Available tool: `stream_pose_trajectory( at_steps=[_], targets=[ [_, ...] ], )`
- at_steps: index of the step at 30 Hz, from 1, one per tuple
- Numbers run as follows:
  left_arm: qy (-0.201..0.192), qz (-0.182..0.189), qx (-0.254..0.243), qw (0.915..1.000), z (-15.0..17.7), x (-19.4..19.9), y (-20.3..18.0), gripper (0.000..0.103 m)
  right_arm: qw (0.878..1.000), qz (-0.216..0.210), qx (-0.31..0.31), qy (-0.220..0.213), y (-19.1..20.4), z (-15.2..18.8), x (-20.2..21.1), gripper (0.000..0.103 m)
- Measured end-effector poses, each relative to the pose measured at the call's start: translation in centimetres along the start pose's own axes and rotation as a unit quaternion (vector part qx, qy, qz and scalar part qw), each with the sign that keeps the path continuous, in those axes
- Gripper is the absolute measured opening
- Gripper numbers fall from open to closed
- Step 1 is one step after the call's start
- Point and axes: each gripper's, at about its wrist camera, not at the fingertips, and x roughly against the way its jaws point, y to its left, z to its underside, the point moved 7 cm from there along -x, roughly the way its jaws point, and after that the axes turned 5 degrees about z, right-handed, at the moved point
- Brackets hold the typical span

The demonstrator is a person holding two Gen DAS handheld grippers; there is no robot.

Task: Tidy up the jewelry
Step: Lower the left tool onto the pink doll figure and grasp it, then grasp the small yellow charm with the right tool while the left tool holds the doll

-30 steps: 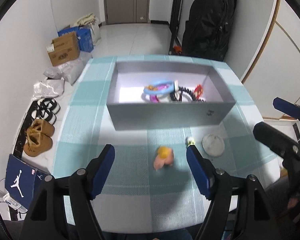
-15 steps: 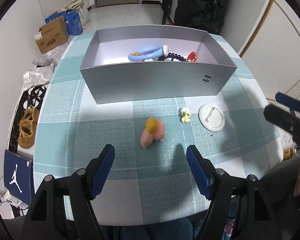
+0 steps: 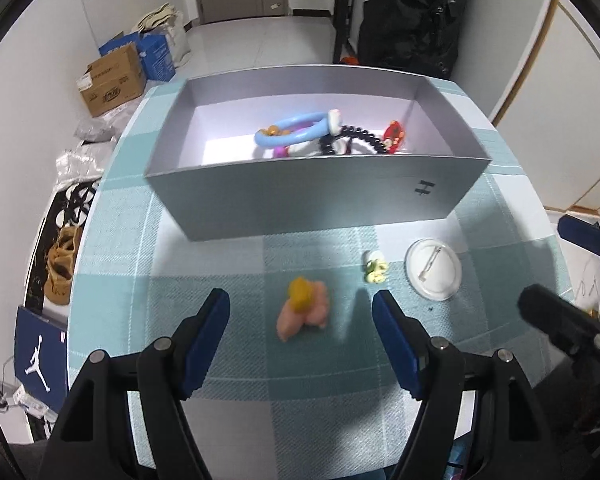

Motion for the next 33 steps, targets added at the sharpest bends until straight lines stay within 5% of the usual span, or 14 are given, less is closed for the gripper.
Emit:
stream_pose_trajectory(
  at_steps=[15, 26, 33],
  targets=[
    [0.018, 0.017, -0.031, 0.9992, 0.1, -0.4, -0.8, 0.02, 1.0, 0.003, 0.012, 0.005, 0.5, 0.0, -0.7, 0.103],
    [0.014, 0.019, -0.024, 0.9994, 0.1, 0.0, -0.6, 0.019, 1.0, 0.004, 0.013, 0.005, 0.7, 0.2, -0.5, 0.103],
    [-0.021, 0.03, -0.009, 0.9993, -0.8, 2.3, -0.4, 0.019, 1.0, -0.006, 0.015, 0.006, 0.8, 0.6, -0.2, 0.103]
  ],
)
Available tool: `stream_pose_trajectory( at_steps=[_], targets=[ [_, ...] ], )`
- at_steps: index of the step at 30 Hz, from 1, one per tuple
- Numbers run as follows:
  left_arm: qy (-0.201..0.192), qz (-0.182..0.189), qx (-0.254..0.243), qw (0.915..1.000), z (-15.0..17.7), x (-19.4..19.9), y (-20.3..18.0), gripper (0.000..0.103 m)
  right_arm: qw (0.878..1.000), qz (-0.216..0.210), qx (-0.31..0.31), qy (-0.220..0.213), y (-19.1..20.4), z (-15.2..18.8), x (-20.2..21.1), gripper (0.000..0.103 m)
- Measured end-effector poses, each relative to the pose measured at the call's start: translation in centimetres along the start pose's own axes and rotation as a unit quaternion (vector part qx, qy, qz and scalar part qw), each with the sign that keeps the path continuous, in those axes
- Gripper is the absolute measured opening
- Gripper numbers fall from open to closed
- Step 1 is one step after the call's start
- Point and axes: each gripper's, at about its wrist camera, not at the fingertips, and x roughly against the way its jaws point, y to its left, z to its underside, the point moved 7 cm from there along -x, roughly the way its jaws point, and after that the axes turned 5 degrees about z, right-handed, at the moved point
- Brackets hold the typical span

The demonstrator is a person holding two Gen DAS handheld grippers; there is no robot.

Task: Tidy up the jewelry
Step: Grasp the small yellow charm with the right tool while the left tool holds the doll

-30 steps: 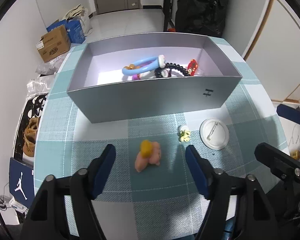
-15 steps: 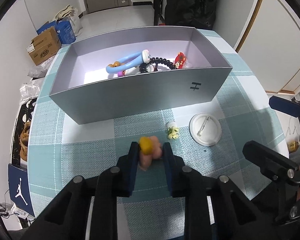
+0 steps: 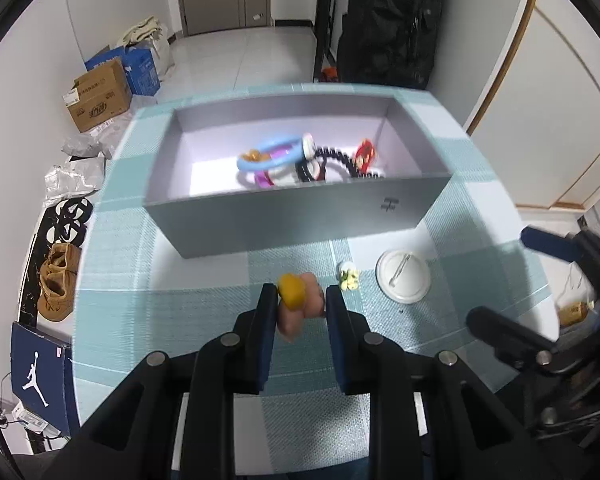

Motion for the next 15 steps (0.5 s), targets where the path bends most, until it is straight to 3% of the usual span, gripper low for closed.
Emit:
stream_pose_trajectory(
  at_steps=[6, 9, 15],
  targets=[
    [-0.024, 0.023, 0.024, 0.9992, -0.5, 1.7, 0.7, 0.019, 0.999, -0.035, 0.001, 0.006, 1.2, -0.1, -0.4, 0.102],
    [-0.03, 0.053, 0.044, 0.9972, -0.8, 2.5, 0.9, 0.019, 0.999, -0.038, 0.014, 0.012, 2.0, -0.1, -0.9, 0.102],
    [-0.047, 0.073, 0.065, 0.994, -1.2, 3.7, 1.6, 0.019, 0.999, -0.034, 0.025, 0.02, 3.1, -0.4, -2.1, 0.102]
  ],
)
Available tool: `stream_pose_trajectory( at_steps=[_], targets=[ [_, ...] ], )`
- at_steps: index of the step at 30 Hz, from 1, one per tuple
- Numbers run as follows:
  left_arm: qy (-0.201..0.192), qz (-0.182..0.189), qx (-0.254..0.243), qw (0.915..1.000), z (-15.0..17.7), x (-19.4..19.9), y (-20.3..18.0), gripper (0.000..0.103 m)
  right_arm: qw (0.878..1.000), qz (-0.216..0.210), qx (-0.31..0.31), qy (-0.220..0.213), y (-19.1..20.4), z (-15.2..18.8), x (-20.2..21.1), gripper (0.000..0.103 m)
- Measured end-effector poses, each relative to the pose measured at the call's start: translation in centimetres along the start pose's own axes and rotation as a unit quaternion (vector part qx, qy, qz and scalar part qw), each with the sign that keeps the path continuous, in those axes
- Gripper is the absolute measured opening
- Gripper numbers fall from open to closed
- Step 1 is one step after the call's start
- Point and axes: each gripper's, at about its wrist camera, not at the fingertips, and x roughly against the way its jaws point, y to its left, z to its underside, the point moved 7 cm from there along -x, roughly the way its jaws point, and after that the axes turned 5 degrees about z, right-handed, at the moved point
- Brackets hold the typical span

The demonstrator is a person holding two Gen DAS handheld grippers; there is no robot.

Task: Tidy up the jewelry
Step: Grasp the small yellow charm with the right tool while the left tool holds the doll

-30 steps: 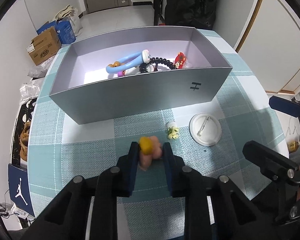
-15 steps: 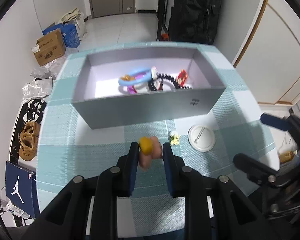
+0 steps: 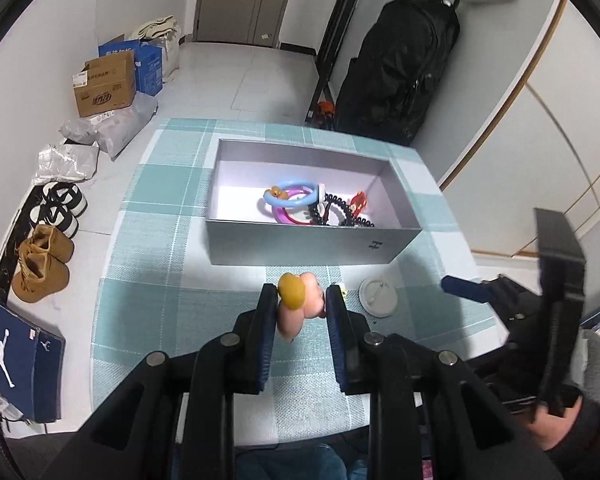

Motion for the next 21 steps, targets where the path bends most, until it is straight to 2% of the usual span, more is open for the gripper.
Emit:
stream_pose_trajectory(
  at_steps=[5, 9, 14, 21],
  targets=[
    [-0.008, 0.007, 0.016, 0.9998, -0.2, 0.5, 0.7, 0.019, 1.0, -0.018, -0.002, -0.009, 1.3, -1.0, -0.3, 0.101],
    [-0.004, 0.005, 0.026, 0.9996, 0.0, 0.6, 1.7, 0.019, 1.0, -0.013, 0.012, -0.006, 2.7, -2.0, -1.3, 0.088],
    [0.002, 0.004, 0.04, 0.9992, 0.3, 0.9, 3.1, 0.019, 0.999, -0.004, 0.041, -0.008, 4.3, -2.8, -2.4, 0.085],
    [-0.001, 0.019, 0.059, 0.9981, -0.1, 1.4, 3.9, 0.019, 0.997, 0.03, 0.073, 0.002, 4.8, -2.8, -3.7, 0.06]
  ],
)
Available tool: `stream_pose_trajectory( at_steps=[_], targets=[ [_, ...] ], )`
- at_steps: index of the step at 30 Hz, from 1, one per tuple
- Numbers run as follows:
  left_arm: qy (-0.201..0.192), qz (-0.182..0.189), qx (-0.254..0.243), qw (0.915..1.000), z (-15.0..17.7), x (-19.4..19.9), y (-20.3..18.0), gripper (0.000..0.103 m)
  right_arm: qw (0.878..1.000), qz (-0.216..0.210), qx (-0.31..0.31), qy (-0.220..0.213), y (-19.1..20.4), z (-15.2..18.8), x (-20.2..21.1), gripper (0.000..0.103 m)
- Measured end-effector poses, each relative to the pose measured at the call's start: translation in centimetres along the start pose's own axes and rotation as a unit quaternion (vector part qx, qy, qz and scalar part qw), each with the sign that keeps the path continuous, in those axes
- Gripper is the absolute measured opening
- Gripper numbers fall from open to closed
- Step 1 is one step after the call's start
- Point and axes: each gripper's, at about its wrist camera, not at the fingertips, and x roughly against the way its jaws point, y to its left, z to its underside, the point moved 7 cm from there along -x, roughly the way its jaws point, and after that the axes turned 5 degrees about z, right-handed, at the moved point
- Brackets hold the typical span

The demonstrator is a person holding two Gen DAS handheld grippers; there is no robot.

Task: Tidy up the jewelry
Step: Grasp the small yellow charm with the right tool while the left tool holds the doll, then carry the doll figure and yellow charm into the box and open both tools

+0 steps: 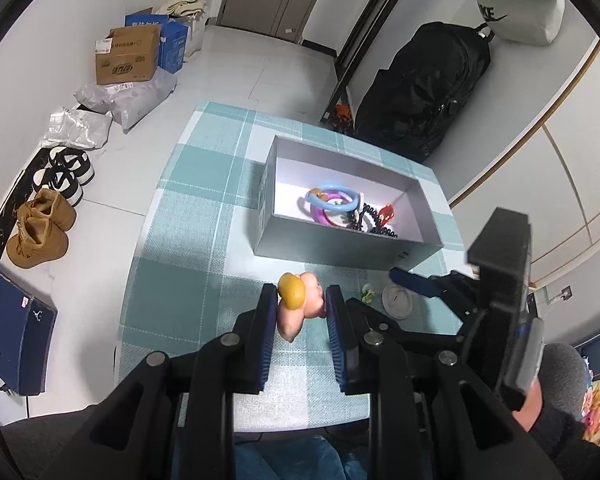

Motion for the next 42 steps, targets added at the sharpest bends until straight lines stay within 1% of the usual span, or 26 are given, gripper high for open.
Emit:
stream_pose_trajectory(
  at_steps=[1, 4, 5, 7, 9, 12, 13, 14, 16, 19, 23, 26, 31, 35, 39, 42],
  targets=[
    [-0.002, 0.001, -0.001, 1.0, 0.0, 0.0, -0.2, 0.019, 1.0, 0.002, 0.004, 0.002, 0.1, 0.1, -0.1, 0.053],
    [-0.003, 0.004, -0.007, 1.0, -0.1, 0.1, -0.5, 0.019, 1.0, 0.013, 0.024, 0.001, 0.8, 0.0, -0.5, 0.041],
    [-0.003, 0.004, -0.008, 1.0, -0.1, 0.1, -0.5, 0.019, 1.0, 0.014, 0.028, -0.002, 1.0, 0.0, -0.5, 0.039],
    [-0.002, 0.005, -0.008, 1.0, 0.0, 0.1, -0.4, 0.019, 0.999, 0.007, 0.032, -0.001, 1.4, -0.1, -0.5, 0.028],
    [-0.002, 0.005, -0.006, 1.0, 0.0, 0.2, -0.3, 0.019, 0.999, 0.004, 0.035, 0.0, 1.6, -0.1, -0.5, 0.022],
    [0.0, 0.006, -0.001, 1.0, -0.1, 0.2, -0.1, 0.019, 0.999, 0.005, 0.043, -0.001, 2.0, -0.2, -0.6, 0.02],
    [0.0, 0.005, 0.001, 1.0, -0.1, 0.1, -0.2, 0.019, 0.999, 0.0, 0.041, 0.001, 2.1, -0.3, -0.6, 0.014],
    [-0.001, 0.005, 0.002, 1.0, -0.2, 0.1, -0.1, 0.019, 0.999, -0.002, 0.04, 0.001, 2.1, -0.4, -0.7, 0.012],
    [-0.004, 0.006, 0.003, 1.0, -0.4, 0.1, -0.3, 0.019, 0.999, -0.004, 0.033, 0.003, 2.0, -0.4, -0.7, 0.012],
    [-0.008, 0.004, -0.002, 1.0, -0.5, 0.1, -0.6, 0.019, 1.0, -0.02, 0.017, 0.006, 1.9, -0.4, -0.6, 0.012],
    [-0.015, -0.019, -0.022, 0.9995, -0.4, 0.2, -0.8, 0.019, 1.0, -0.021, 0.003, 0.004, 1.1, -0.4, -0.5, 0.012],
    [-0.017, -0.028, -0.028, 0.9991, -0.5, 0.2, -0.8, 0.019, 0.999, -0.032, -0.017, -0.002, 0.3, -0.4, -0.1, 0.012],
    [-0.024, -0.035, -0.032, 0.9986, -0.7, 0.1, -0.9, 0.019, 0.997, -0.052, -0.044, -0.023, -0.3, -1.3, 1.2, 0.012],
    [-0.04, -0.078, -0.069, 0.9938, -0.8, 0.2, -1.4, 0.019, 0.996, -0.058, -0.054, -0.043, -0.6, -1.9, 2.2, 0.012],
    [-0.041, -0.084, -0.086, 0.9919, -1.0, -0.2, -2.0, 0.019, 0.994, -0.068, -0.059, -0.062, -0.9, -2.8, 3.4, 0.012],
    [-0.04, -0.083, -0.085, 0.9921, -1.1, -0.4, -2.1, 0.019, 0.992, -0.078, -0.064, -0.075, -1.1, -3.3, 4.3, 0.012]
  ],
)
